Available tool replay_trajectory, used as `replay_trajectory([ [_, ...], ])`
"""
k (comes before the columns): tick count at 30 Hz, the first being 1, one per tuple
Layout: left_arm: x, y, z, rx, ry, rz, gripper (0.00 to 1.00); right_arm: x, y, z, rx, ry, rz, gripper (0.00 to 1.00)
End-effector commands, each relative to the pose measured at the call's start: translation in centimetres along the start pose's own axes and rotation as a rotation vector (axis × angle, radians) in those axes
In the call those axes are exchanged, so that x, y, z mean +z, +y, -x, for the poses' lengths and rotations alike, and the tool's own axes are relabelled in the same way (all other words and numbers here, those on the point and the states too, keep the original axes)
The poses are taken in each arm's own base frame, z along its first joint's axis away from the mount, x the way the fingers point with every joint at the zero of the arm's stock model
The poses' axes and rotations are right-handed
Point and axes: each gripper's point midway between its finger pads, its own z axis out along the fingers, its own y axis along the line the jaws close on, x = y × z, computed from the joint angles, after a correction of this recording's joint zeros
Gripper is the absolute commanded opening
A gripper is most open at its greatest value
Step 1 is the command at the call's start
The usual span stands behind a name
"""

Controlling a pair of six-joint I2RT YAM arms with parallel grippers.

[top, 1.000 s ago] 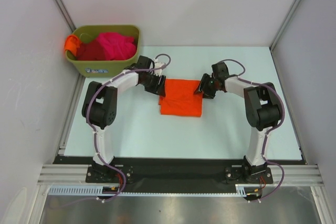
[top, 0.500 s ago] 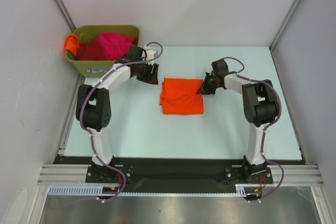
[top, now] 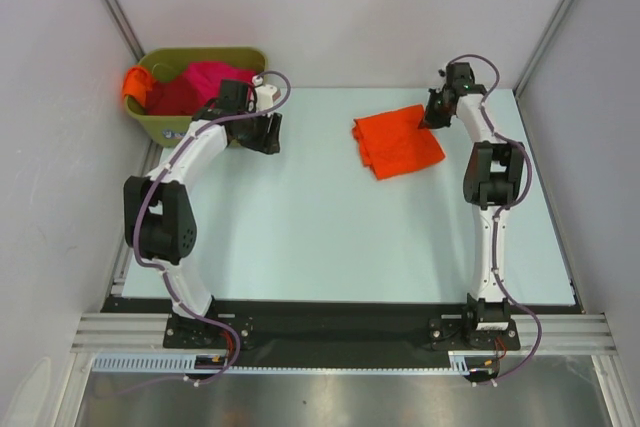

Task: Fold and stack the t-shirts
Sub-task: Neatly place the folded tshirt to the corner

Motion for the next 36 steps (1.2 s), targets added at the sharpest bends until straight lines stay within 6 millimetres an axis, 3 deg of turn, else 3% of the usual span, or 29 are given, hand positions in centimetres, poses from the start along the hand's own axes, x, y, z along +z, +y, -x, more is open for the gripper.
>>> replay_trajectory([
  [1,-1.9,-0.1,0.6,0.038,-0.015,0.013,0.61,0.1,-5.9,1.3,-0.074,0.050,-0.141,0.00],
  [5,-2.4,-0.3,1.3,0.051,-0.006,0.003,0.70,0.4,-10.7,3.4,-0.033,-0.019,-0.205,0.00],
  [6,-2.6,-0.4,1.4,0.067,-0.004,-0.009,0.71,0.2,-12.1,4.9,-0.034,-0.074,-0.218,0.00],
  [11,-4.2,-0.6,2.6,0.112,-0.010,-0.009,0.74,-0.9,-16.0,9.5,-0.152,-0.217,-0.336,0.00],
  [22,-5.0,0.5,2.7,0.159,0.051,0.036,0.75,-2.4,-24.0,14.0,-0.233,-0.392,-0.502,0.00],
  [31,-5.8,0.6,4.0,0.206,0.039,0.031,0.77,-4.1,-28.1,15.9,-0.318,-0.458,-0.604,0.00],
  [36,-5.3,0.8,4.4,0.220,0.042,0.042,0.77,-4.4,-28.9,16.3,-0.360,-0.472,-0.616,0.00],
])
